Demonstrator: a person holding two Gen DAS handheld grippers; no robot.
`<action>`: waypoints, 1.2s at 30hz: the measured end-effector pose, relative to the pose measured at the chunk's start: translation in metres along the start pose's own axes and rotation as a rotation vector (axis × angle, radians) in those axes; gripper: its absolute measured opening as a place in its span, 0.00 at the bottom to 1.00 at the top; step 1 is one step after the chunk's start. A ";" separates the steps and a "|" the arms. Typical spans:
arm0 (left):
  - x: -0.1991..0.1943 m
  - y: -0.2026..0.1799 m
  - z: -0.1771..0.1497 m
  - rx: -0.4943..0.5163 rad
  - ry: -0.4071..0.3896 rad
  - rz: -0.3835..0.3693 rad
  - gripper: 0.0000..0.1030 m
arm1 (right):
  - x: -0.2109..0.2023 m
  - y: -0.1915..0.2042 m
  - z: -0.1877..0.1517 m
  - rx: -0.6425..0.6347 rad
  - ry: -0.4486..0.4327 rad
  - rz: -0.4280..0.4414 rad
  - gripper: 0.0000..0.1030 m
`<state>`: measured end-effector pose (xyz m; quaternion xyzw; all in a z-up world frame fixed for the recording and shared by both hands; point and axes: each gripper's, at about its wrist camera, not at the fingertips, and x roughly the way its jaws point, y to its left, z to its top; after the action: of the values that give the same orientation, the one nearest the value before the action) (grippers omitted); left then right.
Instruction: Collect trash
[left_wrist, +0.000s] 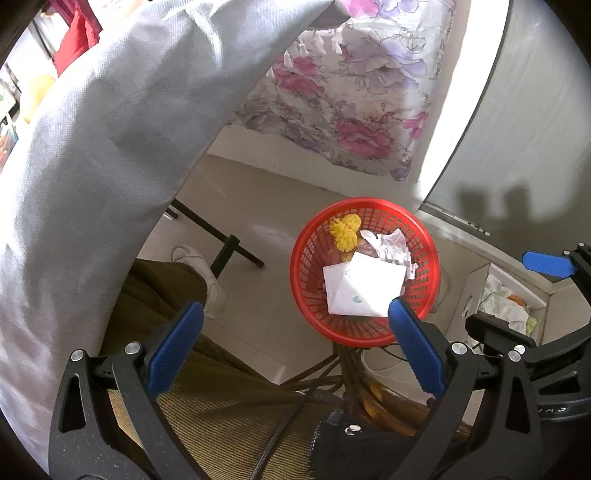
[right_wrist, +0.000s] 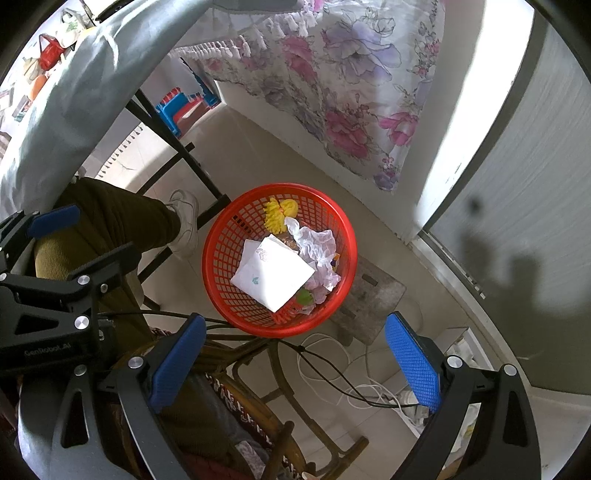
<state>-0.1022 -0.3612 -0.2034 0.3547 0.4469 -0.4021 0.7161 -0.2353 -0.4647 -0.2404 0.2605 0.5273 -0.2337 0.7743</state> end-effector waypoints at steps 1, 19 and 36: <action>0.000 0.000 0.000 0.000 -0.001 0.000 0.93 | 0.000 0.000 0.000 0.000 -0.001 0.000 0.93; 0.000 0.003 0.001 0.001 -0.001 0.000 0.93 | -0.002 0.002 0.001 -0.006 -0.004 -0.002 0.93; 0.000 0.002 0.001 0.001 0.000 0.001 0.93 | -0.003 0.003 0.001 -0.007 -0.005 -0.003 0.93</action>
<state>-0.1003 -0.3610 -0.2032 0.3553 0.4463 -0.4021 0.7162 -0.2335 -0.4627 -0.2367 0.2566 0.5264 -0.2337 0.7762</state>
